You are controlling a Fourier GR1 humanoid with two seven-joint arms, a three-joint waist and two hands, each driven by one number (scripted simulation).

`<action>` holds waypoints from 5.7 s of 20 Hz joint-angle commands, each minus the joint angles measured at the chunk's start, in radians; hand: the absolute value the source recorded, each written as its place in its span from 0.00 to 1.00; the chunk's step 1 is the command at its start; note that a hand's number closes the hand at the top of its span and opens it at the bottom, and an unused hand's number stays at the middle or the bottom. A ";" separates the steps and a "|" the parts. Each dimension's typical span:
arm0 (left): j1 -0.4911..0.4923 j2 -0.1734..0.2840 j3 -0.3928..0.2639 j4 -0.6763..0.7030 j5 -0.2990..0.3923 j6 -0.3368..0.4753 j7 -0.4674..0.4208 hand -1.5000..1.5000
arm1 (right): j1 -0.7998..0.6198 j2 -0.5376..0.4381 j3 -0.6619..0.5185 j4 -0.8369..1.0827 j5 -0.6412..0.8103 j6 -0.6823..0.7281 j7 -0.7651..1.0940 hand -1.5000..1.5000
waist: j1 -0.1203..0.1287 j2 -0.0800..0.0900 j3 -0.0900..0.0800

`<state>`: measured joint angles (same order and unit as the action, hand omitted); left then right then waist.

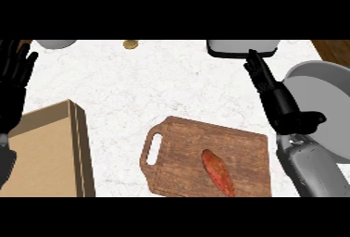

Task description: Pick the sweet potato from the cutting board and place it in the pot

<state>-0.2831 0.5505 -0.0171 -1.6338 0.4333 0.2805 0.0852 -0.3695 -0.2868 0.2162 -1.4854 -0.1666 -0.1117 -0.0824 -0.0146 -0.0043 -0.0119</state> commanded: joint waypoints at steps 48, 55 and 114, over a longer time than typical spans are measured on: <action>0.022 -0.173 -0.066 0.072 -0.110 -0.014 -0.063 0.50 | -0.345 -0.343 0.688 0.367 0.691 0.443 -1.012 0.00 | 0.028 0.006 0.012; 0.001 -0.213 -0.061 0.140 -0.146 -0.030 -0.110 0.50 | -0.310 -0.318 0.666 0.313 0.682 0.440 -1.016 0.00 | 0.017 0.005 0.012; 0.040 -0.253 0.070 0.110 -0.223 -0.099 -0.061 0.50 | -0.230 0.033 -0.104 0.408 1.045 -0.208 0.302 1.00 | -0.043 -0.021 0.000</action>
<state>-0.2437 0.2967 0.0551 -1.5269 0.2141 0.1817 0.0256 -0.5341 -0.2868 0.2087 -1.0862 0.8151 -0.1946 -0.0410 -0.0641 -0.0221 -0.0100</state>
